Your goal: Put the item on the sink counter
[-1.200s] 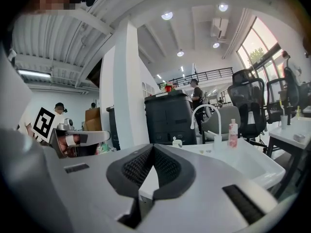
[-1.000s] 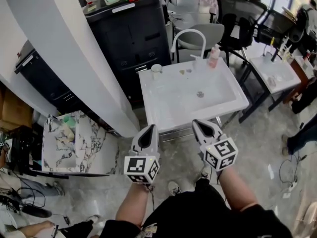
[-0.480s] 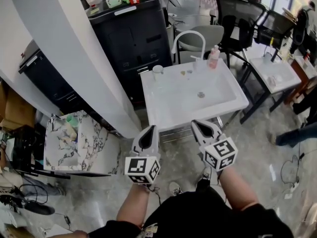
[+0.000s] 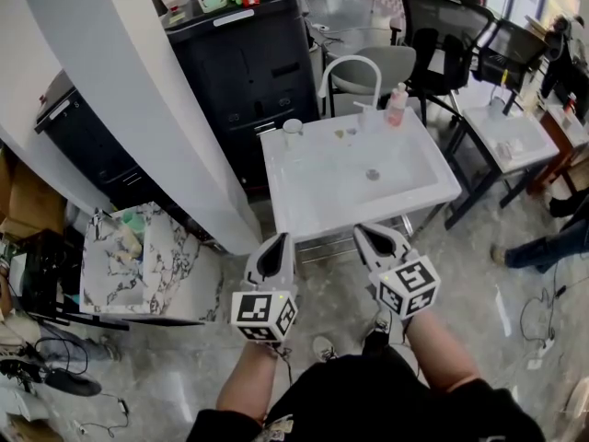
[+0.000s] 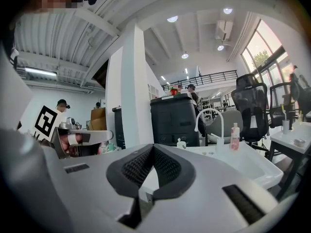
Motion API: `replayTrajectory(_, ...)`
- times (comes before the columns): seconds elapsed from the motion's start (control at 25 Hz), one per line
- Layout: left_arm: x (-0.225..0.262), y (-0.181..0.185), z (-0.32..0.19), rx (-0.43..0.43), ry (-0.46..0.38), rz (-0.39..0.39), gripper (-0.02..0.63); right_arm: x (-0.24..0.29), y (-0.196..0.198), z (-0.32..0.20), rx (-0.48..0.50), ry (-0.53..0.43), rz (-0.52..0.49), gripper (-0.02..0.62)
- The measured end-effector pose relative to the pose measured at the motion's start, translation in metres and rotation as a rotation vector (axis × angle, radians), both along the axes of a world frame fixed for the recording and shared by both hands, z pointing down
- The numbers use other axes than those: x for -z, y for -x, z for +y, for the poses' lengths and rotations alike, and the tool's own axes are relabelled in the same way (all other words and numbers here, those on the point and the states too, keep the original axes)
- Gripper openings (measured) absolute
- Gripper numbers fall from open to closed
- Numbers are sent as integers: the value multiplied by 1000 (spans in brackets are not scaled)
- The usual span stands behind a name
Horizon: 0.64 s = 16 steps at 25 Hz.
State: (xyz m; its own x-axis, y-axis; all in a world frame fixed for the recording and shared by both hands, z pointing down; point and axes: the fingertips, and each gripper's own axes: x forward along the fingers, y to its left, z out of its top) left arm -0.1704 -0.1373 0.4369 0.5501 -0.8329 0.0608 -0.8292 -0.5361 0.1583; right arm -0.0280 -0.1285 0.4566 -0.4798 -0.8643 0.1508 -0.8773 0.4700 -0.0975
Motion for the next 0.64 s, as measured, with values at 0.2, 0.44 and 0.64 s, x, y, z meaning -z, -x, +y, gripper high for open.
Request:
replayTrajectory(0.2,0,-2,-1,1,0,-5,3,-1,-3,-1,-2,-2,-2,-3)
replayTrajectory(0.44,2,-4,-2,2,-4,-6,3,1,-5,-2,-5,-1,-9,-3)
replayTrajectory(0.64,4,-3,-4,0,-4,-5,3,1,-6,-5,-9,1,-8,-3)
